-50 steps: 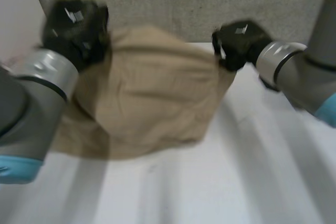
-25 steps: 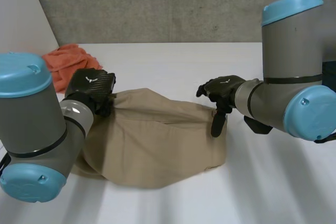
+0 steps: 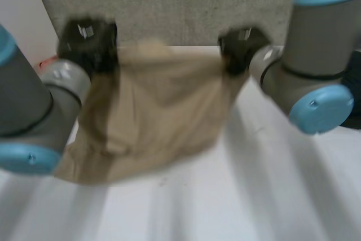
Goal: Fold the laundry.
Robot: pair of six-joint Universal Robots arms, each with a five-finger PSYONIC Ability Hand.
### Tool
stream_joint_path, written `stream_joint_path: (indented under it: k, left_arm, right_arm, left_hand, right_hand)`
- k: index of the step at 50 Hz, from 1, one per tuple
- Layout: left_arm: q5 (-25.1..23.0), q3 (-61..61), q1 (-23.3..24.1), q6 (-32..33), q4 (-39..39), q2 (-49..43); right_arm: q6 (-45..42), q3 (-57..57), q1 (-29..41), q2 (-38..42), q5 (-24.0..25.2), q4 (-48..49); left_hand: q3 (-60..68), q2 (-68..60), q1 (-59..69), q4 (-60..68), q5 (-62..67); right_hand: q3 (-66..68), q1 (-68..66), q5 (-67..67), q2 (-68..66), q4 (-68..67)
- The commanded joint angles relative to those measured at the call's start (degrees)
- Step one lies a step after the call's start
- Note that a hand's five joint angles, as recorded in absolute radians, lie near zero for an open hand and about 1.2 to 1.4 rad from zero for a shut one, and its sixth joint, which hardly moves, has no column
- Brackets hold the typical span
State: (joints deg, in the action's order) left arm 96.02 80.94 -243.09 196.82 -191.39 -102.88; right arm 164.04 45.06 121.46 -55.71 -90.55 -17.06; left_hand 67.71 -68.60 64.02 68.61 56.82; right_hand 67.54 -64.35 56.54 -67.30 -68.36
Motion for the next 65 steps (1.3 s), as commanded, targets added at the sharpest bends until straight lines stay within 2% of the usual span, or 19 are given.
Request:
stream_joint_path:
  k: [1, 3, 6, 13, 18, 21, 25, 29, 32, 37, 45, 52, 55, 59, 65]
  left_arm:
    - [-3.0, -14.4, -3.2, -3.6, -20.6, 1.6]
    - [-3.6, -19.3, -4.1, -5.9, -26.4, 0.2]
    - [-3.6, -22.8, -4.8, -7.5, -29.0, -1.1]
    - [-4.0, -19.5, -5.3, -8.6, -21.0, -3.8]
    - [-5.1, -6.4, -4.9, -8.6, -15.8, -5.4]
    - [-5.2, 0.1, -4.4, -7.9, -15.2, -7.4]
    - [-4.9, 7.4, -3.7, -4.8, -14.8, -11.5]
    - [-3.0, 11.5, -2.5, 1.0, -9.8, -14.8]
    - [-1.7, 11.9, -1.9, 3.2, -5.4, -14.5]
    - [-1.5, 12.7, -2.2, 3.4, 4.7, -8.2]
    - [-4.3, 9.5, -2.1, 2.0, 11.7, 11.0]
    - [-4.7, -0.8, -1.9, 1.4, 12.1, 24.1]
    - [-5.1, -4.7, -2.4, 1.3, 11.7, 24.0]
    - [-5.6, -11.4, -2.5, 1.2, 11.8, 19.1]
    - [-5.1, -17.2, -2.3, 2.2, 12.2, 5.3]
  right_arm:
    - [1.0, 2.2, -0.2, -7.4, -1.3, 36.0]
    - [0.3, 3.4, 0.4, -7.8, -2.6, 48.4]
    - [-1.3, 4.2, 0.8, -7.9, -3.5, 52.9]
    - [-2.6, 8.4, 1.7, -7.9, -2.5, 43.0]
    - [-2.9, 17.1, 0.8, -6.6, -0.7, 35.6]
    - [-3.5, 21.9, 0.5, -5.1, 0.9, 33.3]
    - [-7.1, 28.3, 0.4, -0.6, 3.4, 30.3]
    - [-14.0, 32.5, -0.1, 3.4, 2.9, 26.5]
    - [-15.5, 33.7, -0.4, 2.8, 2.1, 23.6]
    - [-15.6, 34.7, -1.1, -4.3, 1.6, 15.9]
    - [-15.4, 29.3, -1.7, -18.1, 3.5, 8.5]
    - [-13.2, 17.8, -1.9, -23.8, 3.6, 8.9]
    - [-10.8, 10.6, -2.3, -23.3, 3.3, 8.5]
    - [-8.3, 3.3, -2.5, -19.1, 2.9, 8.2]
    - [-8.0, 0.6, -2.0, -10.8, 1.0, 8.1]
  left_hand:
    - [12.3, -11.4, 16.0, 11.4, 13.2]
    - [12.3, -11.4, 16.0, 11.4, 13.2]
    - [12.3, -11.4, 16.0, 11.4, 13.2]
    - [12.3, -11.4, 16.0, 11.4, 13.2]
    - [12.3, -11.4, 16.0, 11.4, 13.2]
    - [12.3, -11.4, 16.0, 11.4, 13.2]
    - [12.3, -11.4, 16.0, 11.4, 13.2]
    - [12.3, -11.4, 16.0, 11.4, 13.2]
    - [12.3, -11.4, 16.0, 11.4, 13.2]
    - [12.3, -11.4, 16.0, 11.4, 13.2]
    - [12.3, -11.4, 16.0, 11.4, 13.2]
    - [12.3, -11.4, 16.0, 11.4, 13.2]
    - [12.3, -11.4, 16.0, 11.4, 13.2]
    - [12.3, -11.4, 16.0, 11.4, 13.2]
    - [12.3, -11.4, 16.0, 11.4, 13.2]
  right_hand:
    - [12.5, -15.6, 13.5, -12.7, -11.6]
    - [12.5, -15.6, 13.5, -12.7, -11.6]
    - [12.5, -15.6, 13.5, -12.7, -11.6]
    - [12.5, -15.6, 13.5, -12.7, -11.6]
    - [12.5, -15.6, 13.5, -12.7, -11.6]
    - [12.5, -15.6, 13.5, -12.7, -11.6]
    - [12.5, -15.6, 13.5, -12.7, -11.6]
    - [12.5, -15.6, 13.5, -12.7, -11.6]
    - [12.5, -15.6, 13.5, -12.7, -11.6]
    - [12.5, -15.6, 13.5, -12.7, -11.6]
    - [12.5, -15.6, 13.5, -12.7, -11.6]
    - [12.5, -15.6, 13.5, -12.7, -11.6]
    - [12.5, -15.6, 13.5, -12.7, -11.6]
    - [12.5, -15.6, 13.5, -12.7, -11.6]
    - [12.5, -15.6, 13.5, -12.7, -11.6]
